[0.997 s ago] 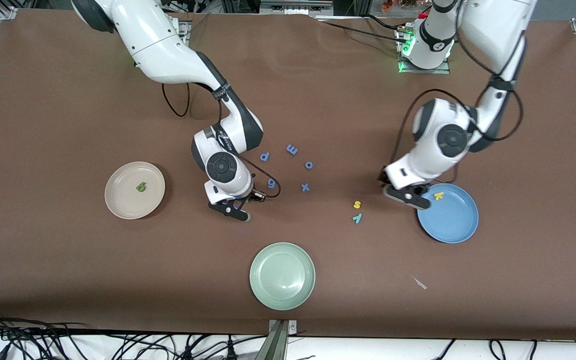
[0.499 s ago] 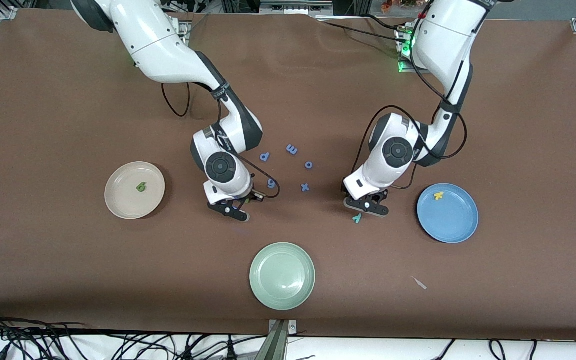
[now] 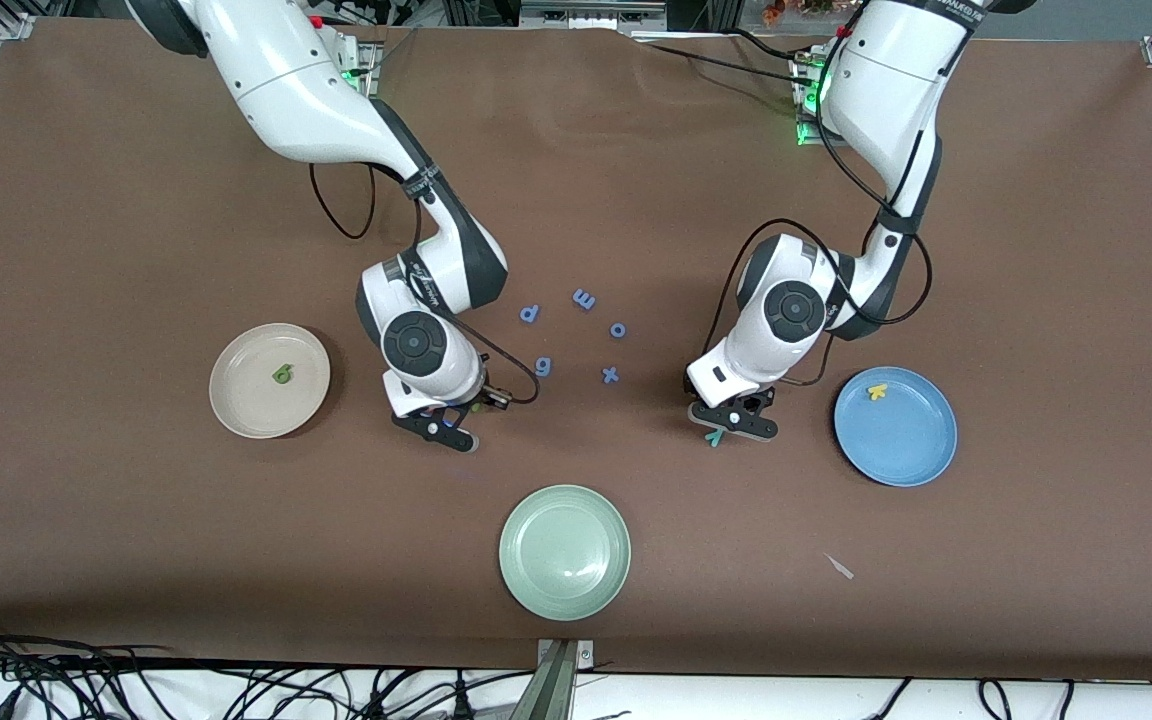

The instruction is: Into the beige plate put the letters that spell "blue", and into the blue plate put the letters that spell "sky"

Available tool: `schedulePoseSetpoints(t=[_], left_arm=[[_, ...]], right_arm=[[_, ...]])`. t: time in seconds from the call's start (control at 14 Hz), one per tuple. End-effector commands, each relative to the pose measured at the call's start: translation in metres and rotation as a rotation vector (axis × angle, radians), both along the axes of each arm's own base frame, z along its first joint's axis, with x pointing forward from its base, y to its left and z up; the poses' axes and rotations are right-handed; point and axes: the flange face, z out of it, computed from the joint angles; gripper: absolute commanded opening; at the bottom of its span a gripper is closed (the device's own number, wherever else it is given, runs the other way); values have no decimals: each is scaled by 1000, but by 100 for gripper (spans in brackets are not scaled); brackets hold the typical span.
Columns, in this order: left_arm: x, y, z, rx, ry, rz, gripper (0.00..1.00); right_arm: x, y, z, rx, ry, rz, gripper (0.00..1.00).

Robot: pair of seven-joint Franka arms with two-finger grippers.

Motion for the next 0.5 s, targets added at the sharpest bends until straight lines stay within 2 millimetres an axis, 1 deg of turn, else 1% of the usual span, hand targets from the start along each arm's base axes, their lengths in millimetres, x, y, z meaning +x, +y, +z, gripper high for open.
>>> schedulePoseSetpoints(t=[0.0, 0.21, 0.28, 0.36, 0.43], left_arm=[[6, -5, -5, -4, -26, 6, 51], [5, -4, -8, -2, -21, 6, 51], [4, -4, -9, 0, -20, 4, 50], [3, -3, -9, 2, -19, 1, 37], [4, -2, -6, 1, -22, -1, 17]], right_arm=[[1, -15, 29, 0, 45, 61, 0], [6, -60, 42, -58, 125, 141, 0], [7, -75, 46, -71, 144, 161, 0], [10, -94, 52, -81, 155, 186, 0], [11, -116, 54, -89, 167, 223, 0]])
